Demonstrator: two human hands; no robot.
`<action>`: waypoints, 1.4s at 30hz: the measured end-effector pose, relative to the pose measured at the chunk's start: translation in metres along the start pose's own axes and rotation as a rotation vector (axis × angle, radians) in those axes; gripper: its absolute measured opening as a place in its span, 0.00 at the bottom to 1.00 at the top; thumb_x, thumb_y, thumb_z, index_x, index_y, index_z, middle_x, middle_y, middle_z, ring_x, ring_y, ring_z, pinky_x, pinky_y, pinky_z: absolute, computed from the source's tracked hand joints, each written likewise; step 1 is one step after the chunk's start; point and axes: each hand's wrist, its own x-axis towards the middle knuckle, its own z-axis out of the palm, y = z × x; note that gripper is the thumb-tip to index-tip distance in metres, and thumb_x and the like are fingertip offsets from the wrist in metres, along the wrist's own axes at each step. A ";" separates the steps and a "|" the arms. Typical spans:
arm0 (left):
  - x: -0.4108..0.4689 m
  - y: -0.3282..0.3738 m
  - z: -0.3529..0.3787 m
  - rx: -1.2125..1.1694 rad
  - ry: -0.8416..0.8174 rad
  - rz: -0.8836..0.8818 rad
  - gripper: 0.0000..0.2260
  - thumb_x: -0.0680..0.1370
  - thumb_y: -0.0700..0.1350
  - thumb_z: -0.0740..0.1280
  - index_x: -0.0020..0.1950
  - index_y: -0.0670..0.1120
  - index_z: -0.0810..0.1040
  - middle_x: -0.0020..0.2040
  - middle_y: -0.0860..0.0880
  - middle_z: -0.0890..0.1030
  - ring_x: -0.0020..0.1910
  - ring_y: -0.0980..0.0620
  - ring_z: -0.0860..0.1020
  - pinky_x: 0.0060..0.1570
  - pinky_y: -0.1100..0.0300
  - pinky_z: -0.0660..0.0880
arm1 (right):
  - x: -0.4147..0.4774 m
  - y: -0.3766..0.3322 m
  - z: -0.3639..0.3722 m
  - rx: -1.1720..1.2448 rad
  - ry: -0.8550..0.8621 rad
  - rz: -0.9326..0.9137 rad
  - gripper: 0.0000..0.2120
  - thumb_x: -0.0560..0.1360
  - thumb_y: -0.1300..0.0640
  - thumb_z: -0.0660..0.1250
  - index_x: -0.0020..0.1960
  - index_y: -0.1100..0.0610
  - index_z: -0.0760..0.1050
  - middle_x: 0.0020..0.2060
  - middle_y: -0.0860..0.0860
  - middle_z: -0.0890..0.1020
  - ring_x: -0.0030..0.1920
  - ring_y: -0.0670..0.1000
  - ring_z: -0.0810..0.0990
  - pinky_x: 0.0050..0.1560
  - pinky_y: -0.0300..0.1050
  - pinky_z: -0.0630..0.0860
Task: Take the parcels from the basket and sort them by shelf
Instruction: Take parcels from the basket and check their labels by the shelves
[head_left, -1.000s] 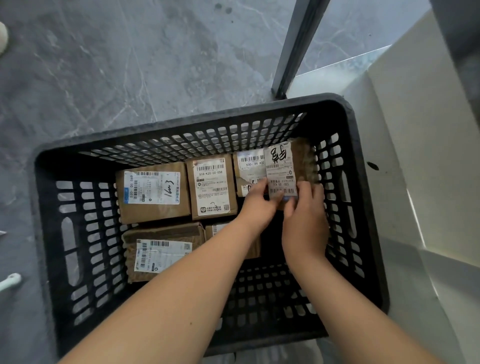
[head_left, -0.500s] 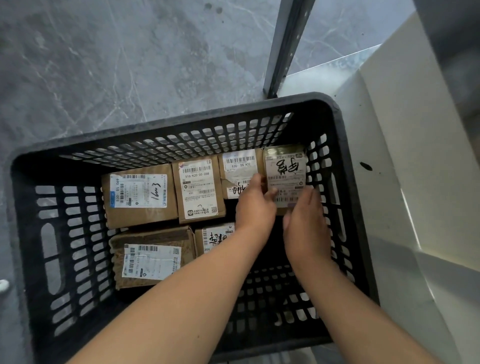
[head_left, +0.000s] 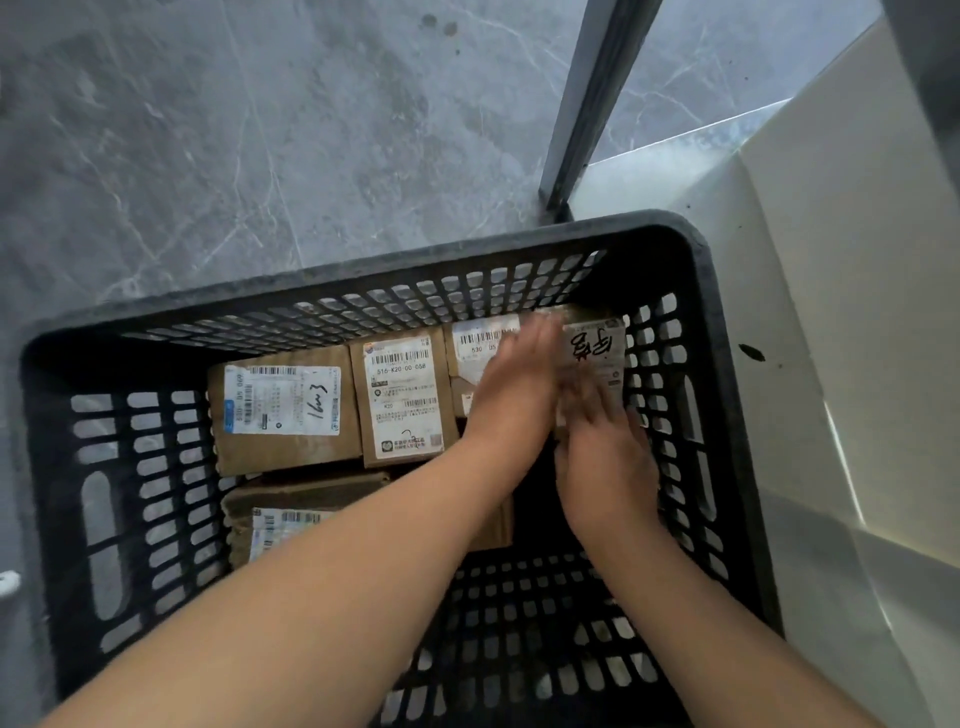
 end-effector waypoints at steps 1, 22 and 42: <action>-0.005 -0.001 0.000 -0.027 -0.008 0.068 0.26 0.80 0.38 0.64 0.76 0.49 0.61 0.75 0.51 0.65 0.71 0.48 0.67 0.65 0.53 0.71 | 0.002 -0.002 -0.003 0.029 0.065 0.014 0.37 0.77 0.62 0.64 0.80 0.51 0.50 0.80 0.50 0.49 0.79 0.52 0.53 0.73 0.50 0.64; 0.018 -0.011 -0.010 0.134 -0.485 -0.029 0.28 0.83 0.40 0.56 0.81 0.48 0.48 0.81 0.51 0.45 0.80 0.52 0.45 0.76 0.56 0.48 | 0.067 -0.019 -0.015 -0.031 -0.423 0.144 0.35 0.82 0.60 0.55 0.80 0.54 0.37 0.79 0.49 0.36 0.79 0.50 0.38 0.78 0.55 0.51; -0.182 0.211 -0.498 0.474 0.423 0.094 0.27 0.84 0.48 0.49 0.80 0.46 0.40 0.80 0.50 0.41 0.79 0.52 0.40 0.75 0.52 0.32 | -0.147 -0.250 -0.465 0.011 0.463 -0.466 0.36 0.79 0.61 0.57 0.78 0.60 0.37 0.76 0.52 0.36 0.79 0.52 0.40 0.78 0.46 0.42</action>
